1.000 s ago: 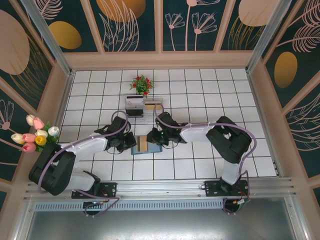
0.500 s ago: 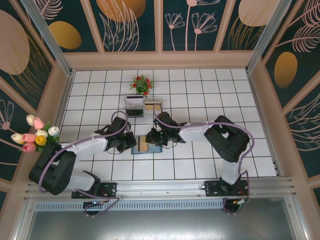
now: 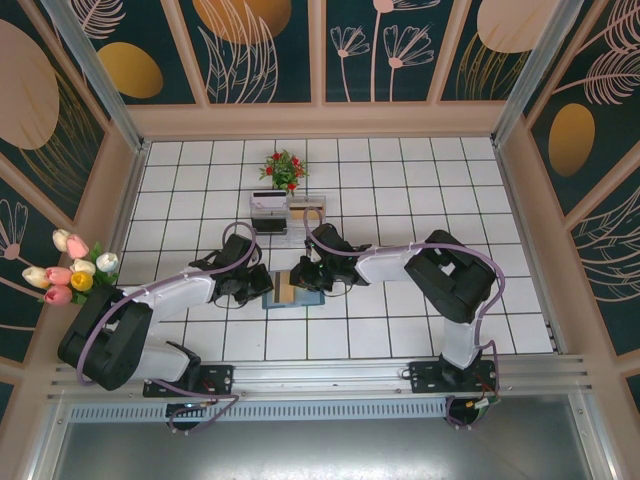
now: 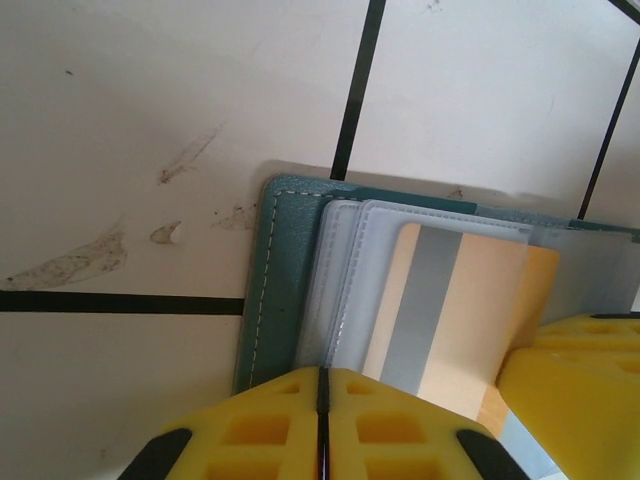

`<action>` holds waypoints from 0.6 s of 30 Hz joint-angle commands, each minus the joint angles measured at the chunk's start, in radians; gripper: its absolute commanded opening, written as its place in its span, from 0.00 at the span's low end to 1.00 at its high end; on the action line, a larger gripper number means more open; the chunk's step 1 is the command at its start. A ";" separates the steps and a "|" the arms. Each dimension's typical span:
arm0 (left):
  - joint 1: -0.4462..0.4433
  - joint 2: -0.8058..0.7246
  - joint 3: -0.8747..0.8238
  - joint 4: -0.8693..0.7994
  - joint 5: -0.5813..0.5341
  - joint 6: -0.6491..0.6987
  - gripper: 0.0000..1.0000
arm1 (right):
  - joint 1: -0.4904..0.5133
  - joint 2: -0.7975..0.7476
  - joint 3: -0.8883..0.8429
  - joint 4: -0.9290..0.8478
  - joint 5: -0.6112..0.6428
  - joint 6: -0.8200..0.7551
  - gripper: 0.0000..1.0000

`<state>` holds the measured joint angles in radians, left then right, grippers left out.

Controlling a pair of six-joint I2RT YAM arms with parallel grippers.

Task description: Take the credit cards out of the card holder

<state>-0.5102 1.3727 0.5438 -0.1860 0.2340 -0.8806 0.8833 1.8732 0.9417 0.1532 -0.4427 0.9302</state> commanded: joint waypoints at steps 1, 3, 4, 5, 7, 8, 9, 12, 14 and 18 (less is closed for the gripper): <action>-0.003 0.012 -0.031 -0.057 -0.050 0.002 0.12 | 0.008 0.003 -0.005 -0.006 0.011 0.002 0.14; -0.004 0.011 -0.032 -0.060 -0.056 0.003 0.13 | 0.006 -0.007 -0.014 -0.023 0.025 0.000 0.13; -0.004 0.012 -0.032 -0.061 -0.057 0.003 0.13 | 0.006 -0.013 -0.017 -0.032 0.032 -0.002 0.12; -0.004 0.012 -0.033 -0.061 -0.058 0.003 0.13 | 0.003 -0.019 -0.021 -0.041 0.038 -0.005 0.12; -0.004 0.015 -0.033 -0.063 -0.059 0.005 0.13 | -0.001 -0.028 -0.028 -0.057 0.043 -0.011 0.11; -0.004 0.015 -0.033 -0.064 -0.060 0.005 0.13 | -0.003 -0.033 -0.030 -0.068 0.044 -0.015 0.11; -0.003 0.015 -0.033 -0.065 -0.061 0.006 0.12 | -0.004 -0.038 -0.033 -0.078 0.047 -0.020 0.11; -0.003 0.017 -0.031 -0.067 -0.062 0.007 0.11 | -0.009 -0.050 -0.041 -0.100 0.048 -0.030 0.10; -0.003 0.016 -0.032 -0.069 -0.062 0.009 0.10 | -0.012 -0.059 -0.045 -0.112 0.048 -0.037 0.10; -0.003 0.010 -0.024 -0.075 -0.064 0.013 0.10 | -0.016 -0.072 -0.052 -0.127 0.050 -0.044 0.10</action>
<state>-0.5110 1.3716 0.5423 -0.1864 0.2249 -0.8803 0.8753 1.8320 0.9165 0.0986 -0.4164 0.9138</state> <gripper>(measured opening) 0.098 0.105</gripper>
